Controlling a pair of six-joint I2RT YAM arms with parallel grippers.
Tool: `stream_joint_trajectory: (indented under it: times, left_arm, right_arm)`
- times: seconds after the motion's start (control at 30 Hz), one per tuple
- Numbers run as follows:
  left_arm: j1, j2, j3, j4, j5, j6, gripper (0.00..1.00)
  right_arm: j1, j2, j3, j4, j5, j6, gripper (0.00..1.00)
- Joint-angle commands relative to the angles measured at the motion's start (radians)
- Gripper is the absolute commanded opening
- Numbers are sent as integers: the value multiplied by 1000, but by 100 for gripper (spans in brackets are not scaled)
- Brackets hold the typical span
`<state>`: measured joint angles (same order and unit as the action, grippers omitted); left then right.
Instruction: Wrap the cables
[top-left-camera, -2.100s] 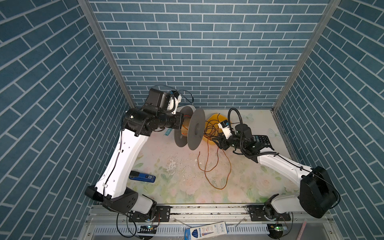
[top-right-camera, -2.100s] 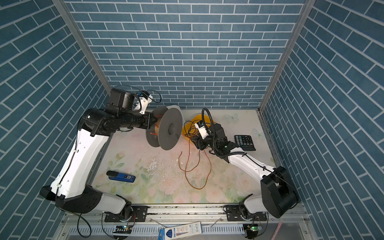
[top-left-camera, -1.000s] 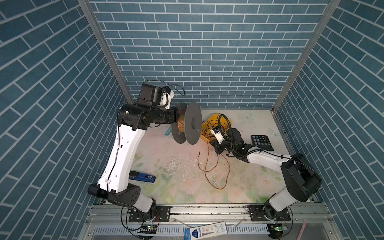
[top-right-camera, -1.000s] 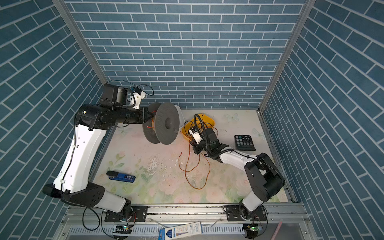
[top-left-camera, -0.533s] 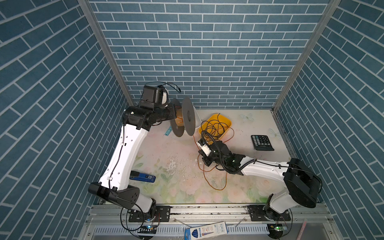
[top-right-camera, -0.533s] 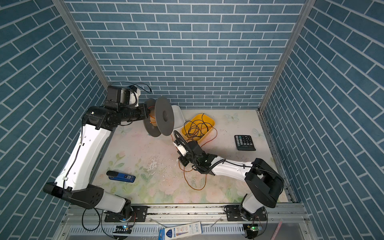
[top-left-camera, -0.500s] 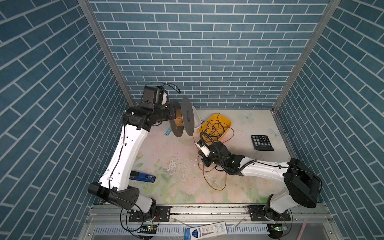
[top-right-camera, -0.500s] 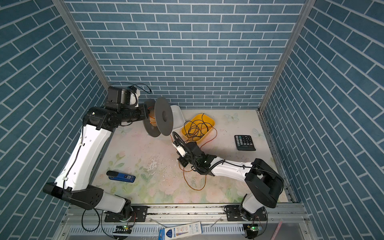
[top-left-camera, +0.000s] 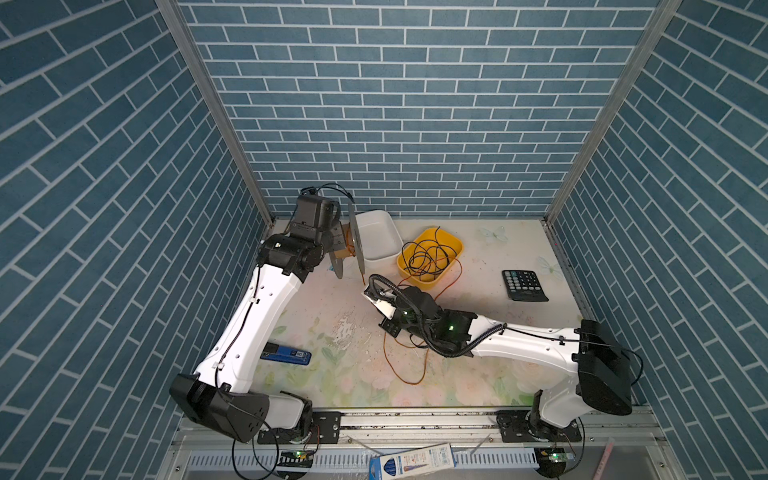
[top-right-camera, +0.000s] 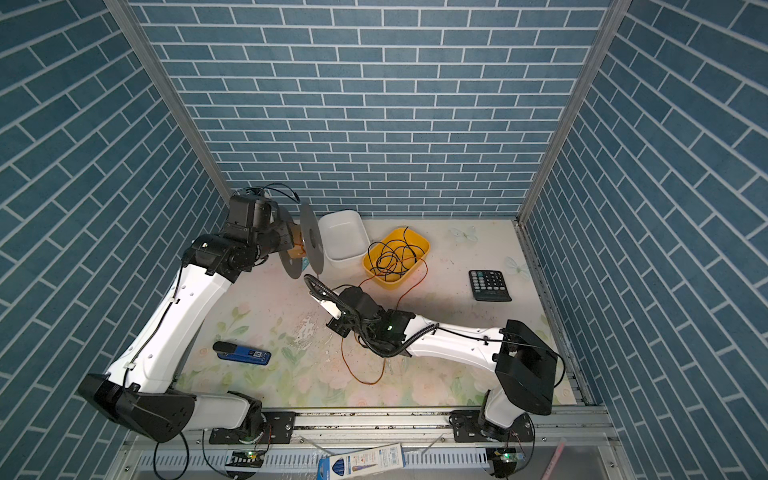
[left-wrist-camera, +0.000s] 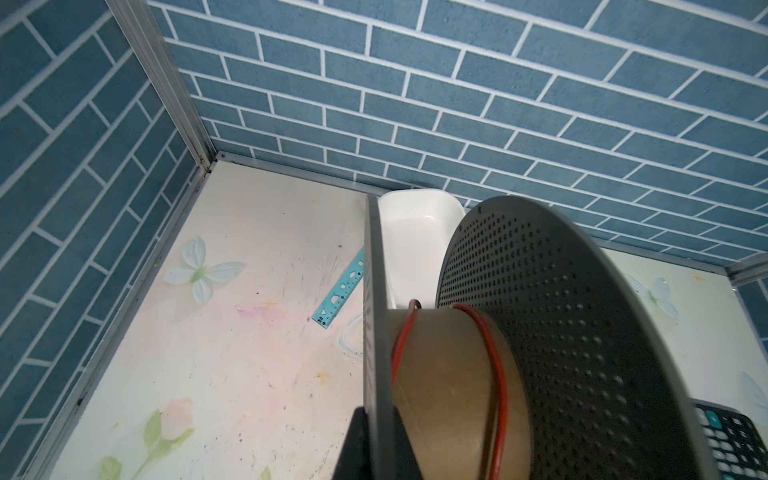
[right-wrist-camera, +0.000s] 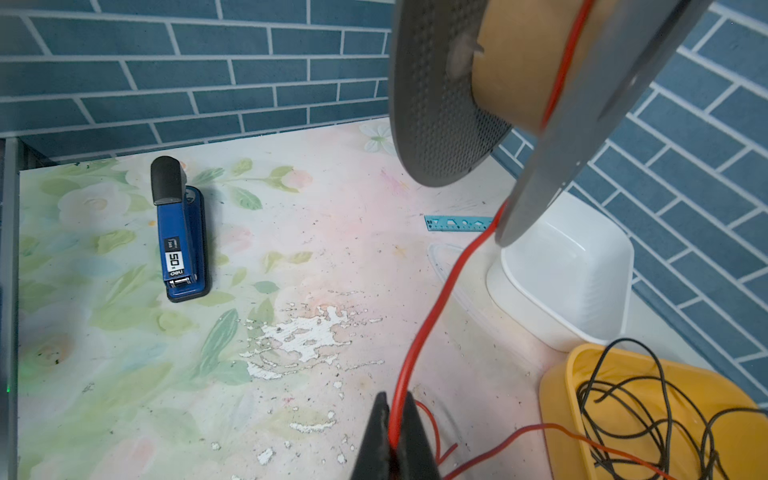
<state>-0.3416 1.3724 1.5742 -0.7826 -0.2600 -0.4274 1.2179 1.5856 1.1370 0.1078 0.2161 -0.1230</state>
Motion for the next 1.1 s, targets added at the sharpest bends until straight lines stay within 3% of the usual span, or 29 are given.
stream_joint_trajectory:
  times: [0.0,0.3,0.6,0.8,1.07]
  left_arm:
    - [-21,-22,-26,124,-120,19,0]
    - [-103,12,-74,110,-230,55,0]
    - [-165,40,-83,35,-263,75,0]
    - [-170,23,-92,3,-243,73,0]
    - [-175,16,-101,-4,-207,67,0]
  right_arm:
    - [29,11,114,-72,27,-63,0]
    - [42,4,266,-176,79,-49,0]
    - [18,13,374,-233,179,-66,0]
    - [-17,23,386,-242,266,-55,0]
    - [-34,47,357,-216,270,-37,3]
